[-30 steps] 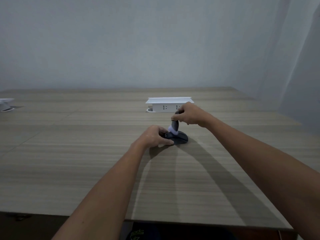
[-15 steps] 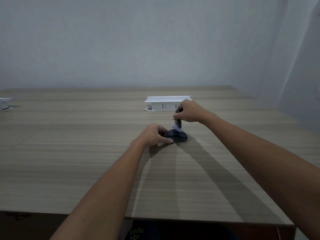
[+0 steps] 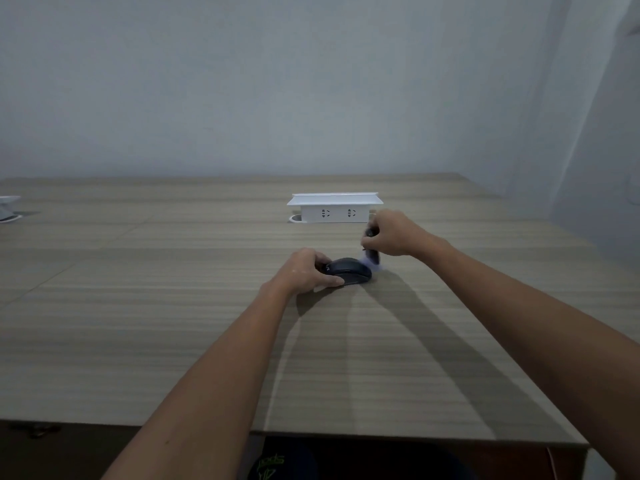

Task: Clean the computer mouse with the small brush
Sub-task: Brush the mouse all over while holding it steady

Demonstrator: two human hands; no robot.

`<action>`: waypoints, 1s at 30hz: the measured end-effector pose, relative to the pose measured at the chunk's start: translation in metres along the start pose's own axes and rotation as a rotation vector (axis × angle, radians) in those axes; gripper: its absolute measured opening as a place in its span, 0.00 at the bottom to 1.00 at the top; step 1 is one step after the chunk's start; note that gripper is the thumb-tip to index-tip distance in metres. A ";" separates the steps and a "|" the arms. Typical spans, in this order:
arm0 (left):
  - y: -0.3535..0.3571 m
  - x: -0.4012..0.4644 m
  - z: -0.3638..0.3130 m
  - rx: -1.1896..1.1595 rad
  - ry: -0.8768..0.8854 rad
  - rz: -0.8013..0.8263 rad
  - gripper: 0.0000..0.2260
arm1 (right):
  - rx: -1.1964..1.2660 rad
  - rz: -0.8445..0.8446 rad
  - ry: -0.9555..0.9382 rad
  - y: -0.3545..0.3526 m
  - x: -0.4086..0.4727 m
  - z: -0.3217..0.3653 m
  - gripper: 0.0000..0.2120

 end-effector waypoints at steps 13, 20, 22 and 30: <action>0.003 0.001 0.004 0.010 -0.019 -0.014 0.15 | 0.229 -0.057 0.060 -0.003 -0.015 -0.025 0.13; 0.003 0.000 0.003 -0.005 -0.029 -0.027 0.15 | 0.160 -0.077 0.080 -0.012 -0.016 -0.037 0.09; 0.003 -0.001 0.003 -0.001 -0.031 -0.026 0.15 | 0.327 -0.038 0.097 -0.009 -0.020 -0.034 0.11; 0.003 -0.003 0.002 -0.002 -0.029 -0.034 0.15 | 0.245 -0.057 0.066 -0.010 -0.017 -0.035 0.09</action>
Point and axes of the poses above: each hand's wrist, its own x-axis towards the middle knuckle, its own y-axis out of the palm, z = x × y, the point moved 7 cm from there along x, towards the middle knuckle, and after that the axes turned 13 degrees about -z, right-handed, at the moved point
